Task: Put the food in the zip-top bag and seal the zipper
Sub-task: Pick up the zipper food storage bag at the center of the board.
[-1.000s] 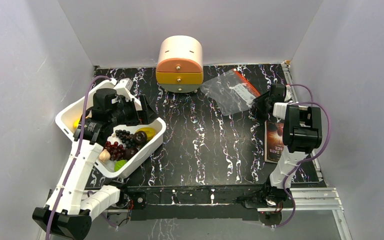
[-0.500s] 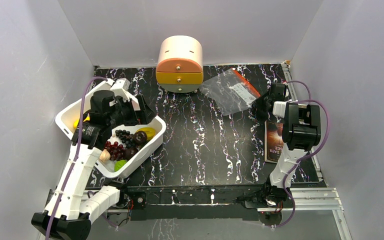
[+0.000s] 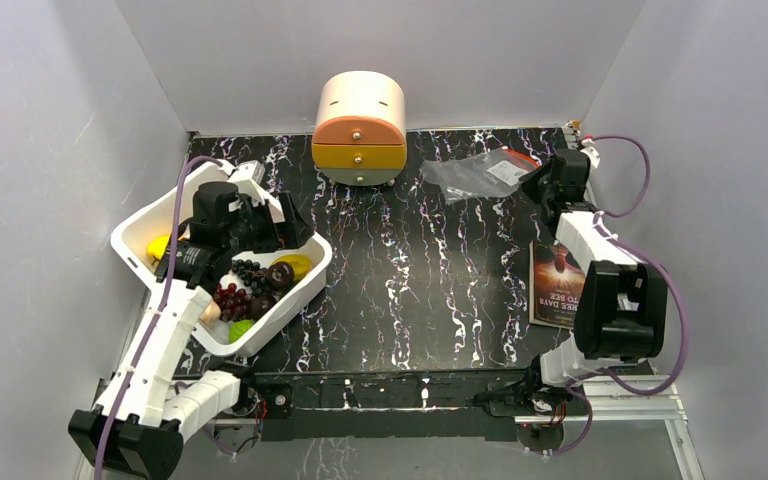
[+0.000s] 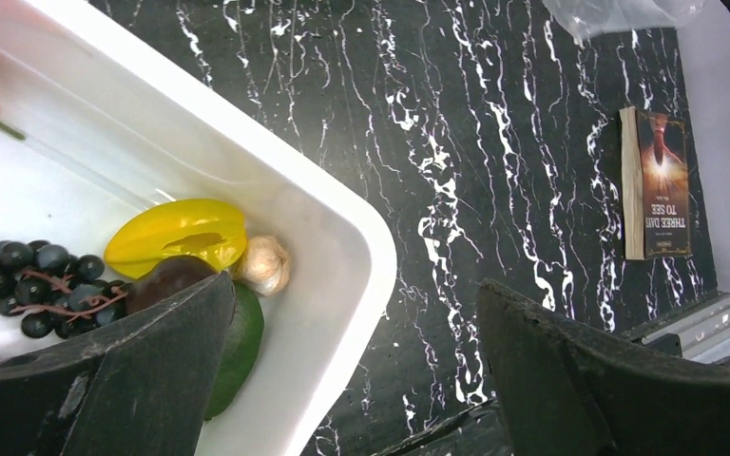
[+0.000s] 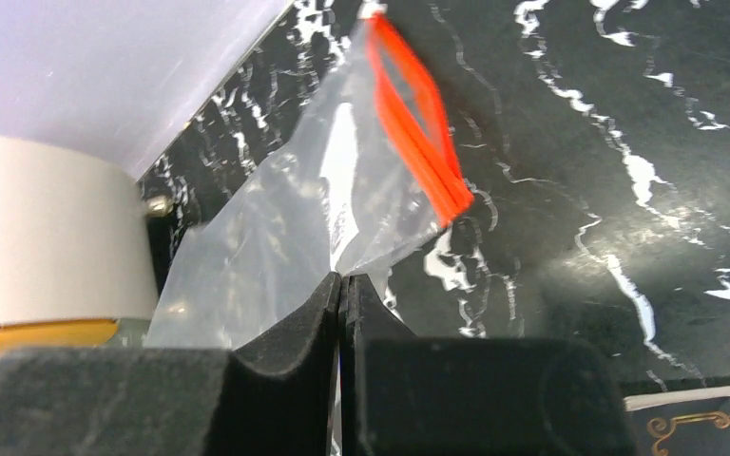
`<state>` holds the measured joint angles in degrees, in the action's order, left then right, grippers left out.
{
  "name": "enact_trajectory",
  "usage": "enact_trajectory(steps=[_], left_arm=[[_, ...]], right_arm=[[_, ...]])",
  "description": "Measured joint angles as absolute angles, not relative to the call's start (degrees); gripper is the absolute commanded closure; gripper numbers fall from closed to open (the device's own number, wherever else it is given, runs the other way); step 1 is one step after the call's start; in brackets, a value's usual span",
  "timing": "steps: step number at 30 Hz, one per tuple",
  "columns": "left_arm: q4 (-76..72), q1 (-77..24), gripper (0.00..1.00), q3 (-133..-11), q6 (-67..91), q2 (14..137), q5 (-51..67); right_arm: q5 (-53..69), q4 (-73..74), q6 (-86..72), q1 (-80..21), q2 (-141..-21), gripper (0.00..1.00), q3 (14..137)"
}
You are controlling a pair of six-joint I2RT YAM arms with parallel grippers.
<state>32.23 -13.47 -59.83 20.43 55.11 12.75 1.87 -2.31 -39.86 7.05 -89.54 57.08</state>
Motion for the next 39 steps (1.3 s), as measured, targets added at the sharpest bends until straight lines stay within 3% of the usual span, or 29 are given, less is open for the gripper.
enact_trajectory(steps=[12,21,39], left_arm=[[27.38,-13.61,0.05,-59.92,18.15,58.92,21.45],[17.21,-15.07,0.12,-59.57,16.08,58.61,25.23],[-1.15,-38.00,0.15,-56.14,4.29,68.69,20.67]], right_arm=[[-5.26,10.31,-36.80,-6.17,-77.97,1.00,57.54],[-0.89,19.03,-37.41,-10.33,-68.62,1.00,57.98],[10.15,19.49,-44.66,-19.53,-62.39,1.00,55.70]])
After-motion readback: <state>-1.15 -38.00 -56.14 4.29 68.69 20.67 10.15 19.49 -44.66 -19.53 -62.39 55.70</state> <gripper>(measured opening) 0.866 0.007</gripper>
